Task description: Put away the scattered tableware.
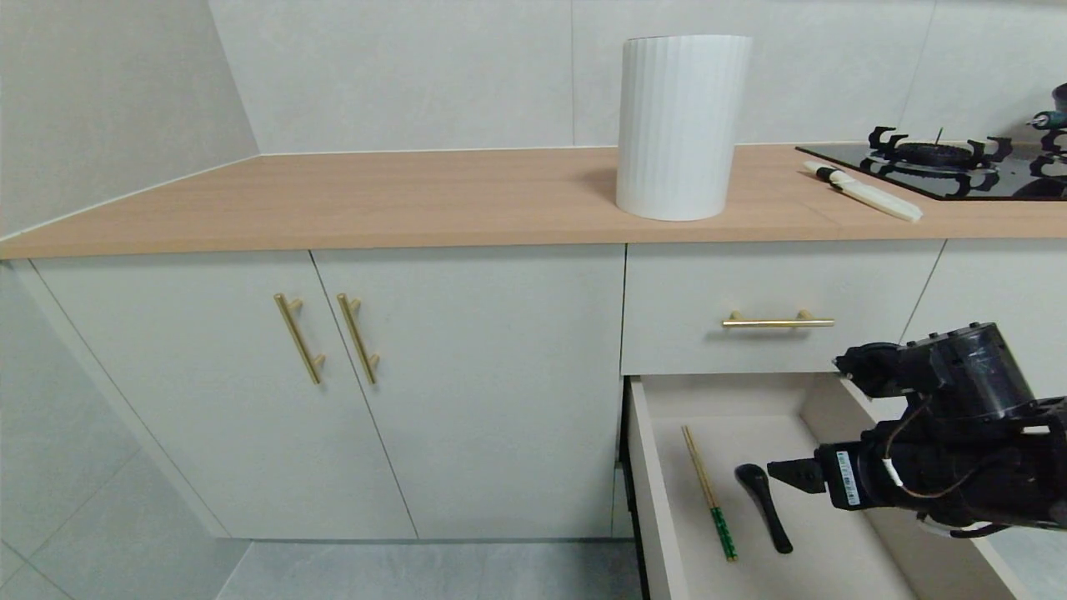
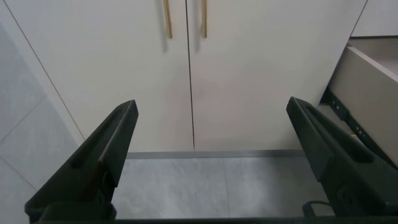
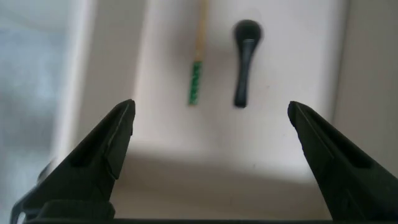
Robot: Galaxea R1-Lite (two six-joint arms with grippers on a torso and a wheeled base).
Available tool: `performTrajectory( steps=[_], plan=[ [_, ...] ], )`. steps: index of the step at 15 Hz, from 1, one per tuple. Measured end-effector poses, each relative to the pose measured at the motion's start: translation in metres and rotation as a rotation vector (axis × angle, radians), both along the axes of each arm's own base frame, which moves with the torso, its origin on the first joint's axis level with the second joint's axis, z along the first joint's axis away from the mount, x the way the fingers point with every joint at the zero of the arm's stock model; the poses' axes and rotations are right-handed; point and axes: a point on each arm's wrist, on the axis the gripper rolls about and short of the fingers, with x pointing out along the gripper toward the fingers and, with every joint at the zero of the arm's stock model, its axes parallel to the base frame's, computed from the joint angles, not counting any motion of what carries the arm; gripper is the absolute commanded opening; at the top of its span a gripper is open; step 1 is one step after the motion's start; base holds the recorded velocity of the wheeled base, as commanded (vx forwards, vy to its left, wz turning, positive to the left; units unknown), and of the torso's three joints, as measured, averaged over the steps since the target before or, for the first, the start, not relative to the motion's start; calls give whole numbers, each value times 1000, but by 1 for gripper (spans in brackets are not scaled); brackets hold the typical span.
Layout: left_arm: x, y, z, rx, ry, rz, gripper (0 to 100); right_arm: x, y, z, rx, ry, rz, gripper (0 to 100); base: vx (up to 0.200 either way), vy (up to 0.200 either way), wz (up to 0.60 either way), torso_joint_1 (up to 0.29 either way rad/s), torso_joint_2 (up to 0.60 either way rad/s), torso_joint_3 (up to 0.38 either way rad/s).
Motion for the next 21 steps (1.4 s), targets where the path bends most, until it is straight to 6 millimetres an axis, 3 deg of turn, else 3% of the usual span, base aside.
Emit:
performTrajectory(
  steps=[5, 13, 17, 21],
  plan=[
    [0, 0, 0, 0, 0, 0, 100, -15, 0, 20, 11, -63, 39, 100, 0, 0, 0, 0, 0, 0],
    [0, 0, 0, 0, 0, 0, 100, -22, 0, 23, -1, -65, 66, 100, -175, 0, 0, 4, 1, 2],
    [0, 0, 0, 0, 0, 0, 100, -29, 1, 17, -33, 7, 110, 100, 0, 0, 0, 0, 0, 0],
    [0, 0, 0, 0, 0, 0, 100, -48, -2, -4, -203, 144, 330, 100, 0, 0, 0, 0, 0, 0]
  ],
)
